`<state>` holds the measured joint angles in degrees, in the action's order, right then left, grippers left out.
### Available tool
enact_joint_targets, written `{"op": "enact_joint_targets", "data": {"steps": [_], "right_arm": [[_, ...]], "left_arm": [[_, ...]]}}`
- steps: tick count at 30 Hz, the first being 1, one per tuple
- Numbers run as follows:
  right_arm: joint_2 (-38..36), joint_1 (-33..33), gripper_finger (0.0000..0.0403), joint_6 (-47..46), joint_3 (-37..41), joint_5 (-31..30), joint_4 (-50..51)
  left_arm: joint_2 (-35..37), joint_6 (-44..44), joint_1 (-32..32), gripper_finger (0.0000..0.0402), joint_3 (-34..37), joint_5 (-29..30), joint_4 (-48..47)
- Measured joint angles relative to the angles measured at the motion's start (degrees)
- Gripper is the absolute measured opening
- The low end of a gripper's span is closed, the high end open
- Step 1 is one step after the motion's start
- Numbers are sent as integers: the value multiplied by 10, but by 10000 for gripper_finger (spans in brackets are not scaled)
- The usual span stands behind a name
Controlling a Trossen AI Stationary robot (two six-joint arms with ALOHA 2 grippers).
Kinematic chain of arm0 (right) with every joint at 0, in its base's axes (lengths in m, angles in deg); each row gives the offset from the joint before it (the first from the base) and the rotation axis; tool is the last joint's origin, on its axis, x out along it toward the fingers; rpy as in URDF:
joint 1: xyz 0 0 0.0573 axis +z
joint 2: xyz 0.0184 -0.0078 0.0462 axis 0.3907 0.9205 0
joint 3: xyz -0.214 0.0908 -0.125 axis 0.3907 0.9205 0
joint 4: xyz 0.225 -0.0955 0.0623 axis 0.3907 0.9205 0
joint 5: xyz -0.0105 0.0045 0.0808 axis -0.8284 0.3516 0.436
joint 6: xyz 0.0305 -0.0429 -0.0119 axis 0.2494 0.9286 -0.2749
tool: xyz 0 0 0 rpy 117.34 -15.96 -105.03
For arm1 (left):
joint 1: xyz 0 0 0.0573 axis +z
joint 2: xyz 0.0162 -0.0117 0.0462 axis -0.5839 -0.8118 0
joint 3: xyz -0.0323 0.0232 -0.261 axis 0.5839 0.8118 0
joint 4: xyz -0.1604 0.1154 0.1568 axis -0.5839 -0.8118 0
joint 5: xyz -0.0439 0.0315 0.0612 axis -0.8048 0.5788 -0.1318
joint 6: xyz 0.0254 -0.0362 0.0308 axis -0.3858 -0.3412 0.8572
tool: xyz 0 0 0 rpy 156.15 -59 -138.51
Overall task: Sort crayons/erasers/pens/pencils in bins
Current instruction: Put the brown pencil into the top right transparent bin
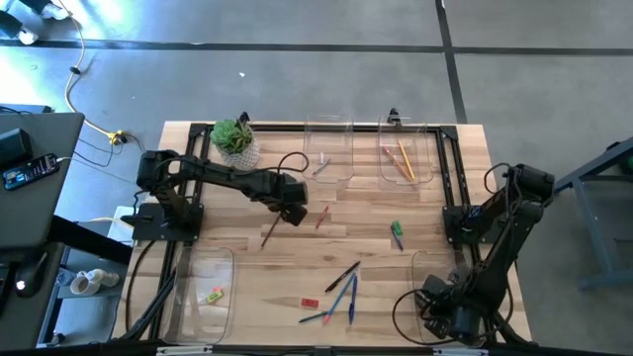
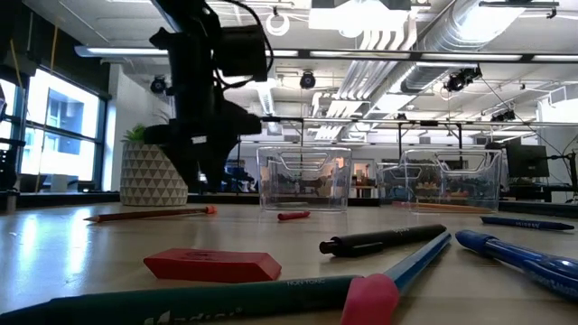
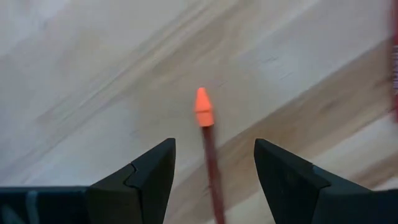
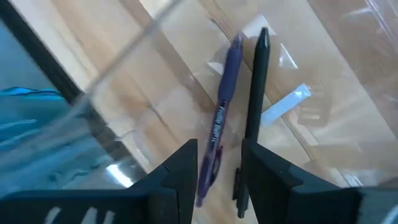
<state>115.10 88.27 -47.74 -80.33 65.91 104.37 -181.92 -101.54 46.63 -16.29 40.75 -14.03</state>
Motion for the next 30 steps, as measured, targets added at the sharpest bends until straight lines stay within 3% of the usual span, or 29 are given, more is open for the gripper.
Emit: {"op": "enact_joint_targets", "data": {"steps": [9, 20, 30], "right_arm": [[-63, 0, 105, -17, 0, -69, 32], [-115, -1, 80, -17, 0, -93, 74], [-150, -5, 73, -17, 0, -145, 95]], "left_arm": [[-31, 24, 19, 205, 0, -30, 10], [-62, 44, 24, 202, -2, -52, 10], [-63, 44, 23, 116, -1, -55, 13]]}}
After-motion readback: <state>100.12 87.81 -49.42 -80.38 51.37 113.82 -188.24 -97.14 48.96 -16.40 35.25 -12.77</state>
